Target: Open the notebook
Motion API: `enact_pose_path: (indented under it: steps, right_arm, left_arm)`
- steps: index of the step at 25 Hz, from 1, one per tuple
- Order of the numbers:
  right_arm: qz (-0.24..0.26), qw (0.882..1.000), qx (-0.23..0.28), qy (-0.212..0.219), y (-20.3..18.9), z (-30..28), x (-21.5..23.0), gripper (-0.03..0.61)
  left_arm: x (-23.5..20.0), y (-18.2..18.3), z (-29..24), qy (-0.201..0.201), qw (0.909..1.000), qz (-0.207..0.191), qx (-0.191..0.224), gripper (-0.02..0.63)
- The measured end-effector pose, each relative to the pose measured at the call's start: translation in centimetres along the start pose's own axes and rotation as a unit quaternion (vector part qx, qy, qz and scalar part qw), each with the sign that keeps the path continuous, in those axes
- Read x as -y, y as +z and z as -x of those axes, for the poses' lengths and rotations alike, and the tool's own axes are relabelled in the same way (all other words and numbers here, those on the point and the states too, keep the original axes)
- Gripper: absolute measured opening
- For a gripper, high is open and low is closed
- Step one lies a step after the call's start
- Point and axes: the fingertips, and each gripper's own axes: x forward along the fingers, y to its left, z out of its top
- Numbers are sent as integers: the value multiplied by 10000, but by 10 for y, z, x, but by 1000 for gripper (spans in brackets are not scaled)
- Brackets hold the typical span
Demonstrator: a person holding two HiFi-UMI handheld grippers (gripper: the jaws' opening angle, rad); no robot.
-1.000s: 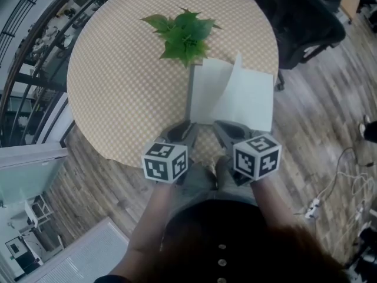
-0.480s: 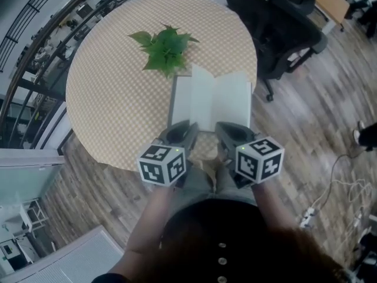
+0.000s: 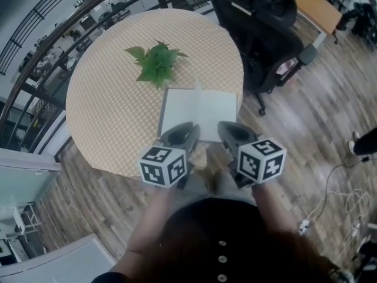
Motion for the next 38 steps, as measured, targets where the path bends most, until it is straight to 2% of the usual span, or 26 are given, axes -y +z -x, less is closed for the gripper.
enact_pose_path:
  steps: [5,11,22,33,38]
  right_arm:
    - [127,9998,107,110,9,11,3,11]
    - [211,9991,80,349,10,15,4,11]
    - [405,9977,94,529,15,13,4,11]
    - [614,9956,18,706,12,10,-1,11]
    - [668,9949,-19,758,12,10,1,11]
  left_arm:
    - [22,8,-6,-90,9998,-75,158,80]
    - [34,6,-7,-4,9997,-5,247,64]
    - [33,12,-5,276,9989,-6,389,11]
    - [31,11,-9,390,9985,47,377,9]
    - [23,10,-6,564,9974,136,434,9]
